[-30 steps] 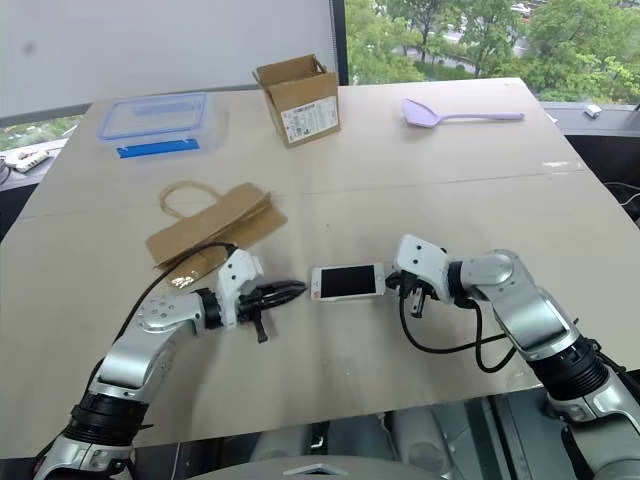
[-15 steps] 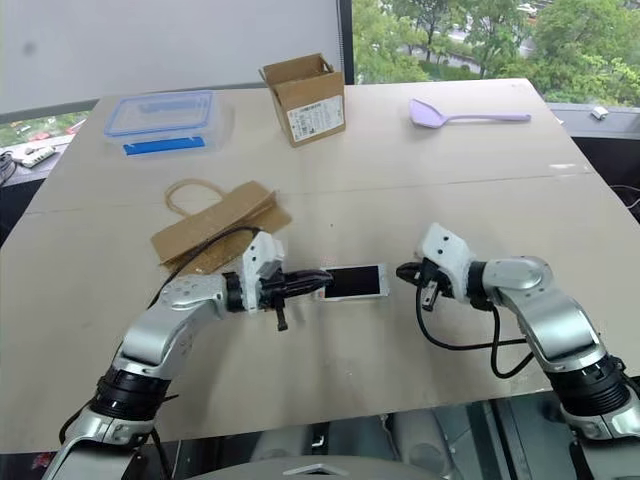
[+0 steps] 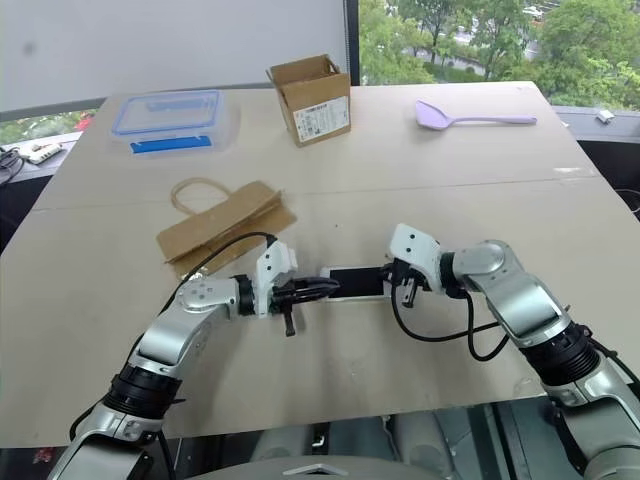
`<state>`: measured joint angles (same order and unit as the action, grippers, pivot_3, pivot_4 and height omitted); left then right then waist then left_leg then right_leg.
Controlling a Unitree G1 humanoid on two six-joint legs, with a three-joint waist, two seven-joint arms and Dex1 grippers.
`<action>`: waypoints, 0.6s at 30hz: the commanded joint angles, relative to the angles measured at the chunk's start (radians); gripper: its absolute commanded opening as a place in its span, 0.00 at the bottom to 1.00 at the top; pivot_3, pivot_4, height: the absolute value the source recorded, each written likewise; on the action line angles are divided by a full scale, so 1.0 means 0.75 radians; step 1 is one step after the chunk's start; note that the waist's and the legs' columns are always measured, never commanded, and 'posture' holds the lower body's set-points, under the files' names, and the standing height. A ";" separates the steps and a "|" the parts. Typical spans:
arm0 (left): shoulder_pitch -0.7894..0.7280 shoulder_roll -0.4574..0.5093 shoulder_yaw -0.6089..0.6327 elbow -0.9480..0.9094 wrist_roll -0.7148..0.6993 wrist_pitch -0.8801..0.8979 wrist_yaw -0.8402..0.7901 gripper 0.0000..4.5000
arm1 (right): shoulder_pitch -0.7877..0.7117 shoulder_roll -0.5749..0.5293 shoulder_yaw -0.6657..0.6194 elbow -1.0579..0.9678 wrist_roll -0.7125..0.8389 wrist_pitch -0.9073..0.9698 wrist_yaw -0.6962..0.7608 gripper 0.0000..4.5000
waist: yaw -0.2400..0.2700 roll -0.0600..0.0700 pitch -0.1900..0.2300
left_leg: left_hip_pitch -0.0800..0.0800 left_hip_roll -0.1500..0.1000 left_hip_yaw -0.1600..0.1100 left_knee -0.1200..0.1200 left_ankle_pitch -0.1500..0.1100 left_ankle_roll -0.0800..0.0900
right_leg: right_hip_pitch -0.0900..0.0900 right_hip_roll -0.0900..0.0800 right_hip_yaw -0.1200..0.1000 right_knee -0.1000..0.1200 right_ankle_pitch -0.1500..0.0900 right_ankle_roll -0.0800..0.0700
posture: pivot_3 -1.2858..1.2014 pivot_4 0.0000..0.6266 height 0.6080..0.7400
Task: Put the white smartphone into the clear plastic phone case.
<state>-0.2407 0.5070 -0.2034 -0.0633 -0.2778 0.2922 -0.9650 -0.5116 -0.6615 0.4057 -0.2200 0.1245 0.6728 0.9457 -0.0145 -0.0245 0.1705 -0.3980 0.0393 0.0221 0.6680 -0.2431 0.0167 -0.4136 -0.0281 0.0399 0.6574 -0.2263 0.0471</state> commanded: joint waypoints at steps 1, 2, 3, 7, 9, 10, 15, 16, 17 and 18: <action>0.048 -0.005 -0.003 0.030 0.029 -0.030 0.019 0.04 | 0.027 -0.019 0.089 0.104 -0.054 0.092 0.022 0.00 | 0.000 -0.002 -0.004 | 0.000 0.000 0.000 0.000 0.000 0.000 | 0.000 0.000 0.000 0.000 0.000 0.000 | 0.52 0.24 1.00; 0.058 -0.008 -0.003 0.035 0.032 -0.041 0.025 0.04 | 0.023 -0.016 0.099 0.114 -0.054 0.108 0.028 0.00 | 0.000 -0.002 -0.006 | 0.001 0.000 0.000 0.000 0.000 0.000 | 0.000 0.000 0.000 0.000 0.000 0.000 | 0.52 0.24 1.00; 0.066 -0.010 -0.003 0.042 0.035 -0.052 0.029 0.04 | 0.018 -0.012 0.109 0.126 -0.057 0.118 0.030 0.00 | 0.000 -0.003 -0.010 | 0.001 0.000 -0.001 0.000 0.000 0.000 | 0.000 0.000 0.000 0.000 0.000 0.000 | 0.52 0.24 1.00; 0.087 -0.021 -0.014 0.072 0.051 -0.096 0.044 0.04 | 0.004 0.012 0.140 0.175 -0.059 0.142 0.043 0.00 | 0.000 -0.005 -0.024 | 0.002 0.001 -0.002 0.000 0.000 0.000 | 0.000 -0.002 0.000 0.000 0.000 0.000 | 0.52 0.24 1.00; 0.089 -0.024 -0.016 0.071 0.053 -0.099 0.051 0.04 | 0.002 0.030 0.153 0.199 -0.057 0.157 0.048 0.00 | 0.000 -0.006 -0.029 | 0.003 0.001 -0.003 0.000 0.000 0.000 | 0.000 -0.003 0.000 0.000 0.000 0.000 | 0.52 0.24 1.00; 0.087 -0.024 -0.016 0.062 0.051 -0.092 0.055 0.04 | 0.003 0.038 0.162 0.211 -0.058 0.159 0.051 0.00 | 0.000 -0.006 -0.032 | 0.003 0.001 -0.003 0.000 0.000 0.000 | 0.000 -0.003 0.000 0.000 0.000 0.000 | 0.52 0.24 1.00; 0.069 -0.020 -0.012 -0.001 0.038 -0.025 0.075 0.04 | 0.024 0.075 0.203 0.279 -0.081 0.153 0.053 0.00 | -0.001 -0.007 -0.045 | 0.006 0.002 -0.003 -0.001 0.000 0.000 | 0.001 -0.004 0.000 0.000 0.000 0.000 | 0.52 0.24 1.00; 0.068 -0.019 -0.012 -0.017 0.036 -0.010 0.079 0.04 | 0.029 0.082 0.211 0.295 -0.088 0.150 0.050 0.00 | -0.001 -0.007 -0.048 | 0.006 0.002 -0.003 -0.001 0.000 0.000 | 0.001 -0.004 0.001 0.000 0.000 0.000 | 0.52 0.24 1.00; 0.067 -0.018 -0.011 -0.035 0.034 0.006 0.084 0.04 | 0.034 0.087 0.219 0.309 -0.095 0.147 0.050 0.00 | -0.002 -0.007 -0.051 | 0.006 0.002 -0.004 -0.002 0.000 0.000 | 0.001 -0.004 0.001 -0.001 0.000 0.000 | 0.52 0.24 1.00; 0.066 -0.018 -0.011 -0.052 0.033 0.023 0.089 0.04 | 0.038 0.093 0.224 0.322 -0.100 0.143 0.051 0.00 | -0.002 -0.008 -0.053 | 0.007 0.003 -0.004 -0.002 0.000 0.000 | 0.001 -0.004 0.001 -0.001 0.000 0.000 | 0.52 0.24 1.00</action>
<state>-0.1925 0.4859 -0.2048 -0.0676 -0.2587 0.2830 -0.9068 -0.5580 -0.5835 0.4498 -0.0988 0.1053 0.7315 0.9757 -0.0158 -0.0302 0.1310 -0.3930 0.0413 0.0194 0.6663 -0.2433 0.0165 -0.4131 -0.0317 0.0405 0.6568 -0.2268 0.0472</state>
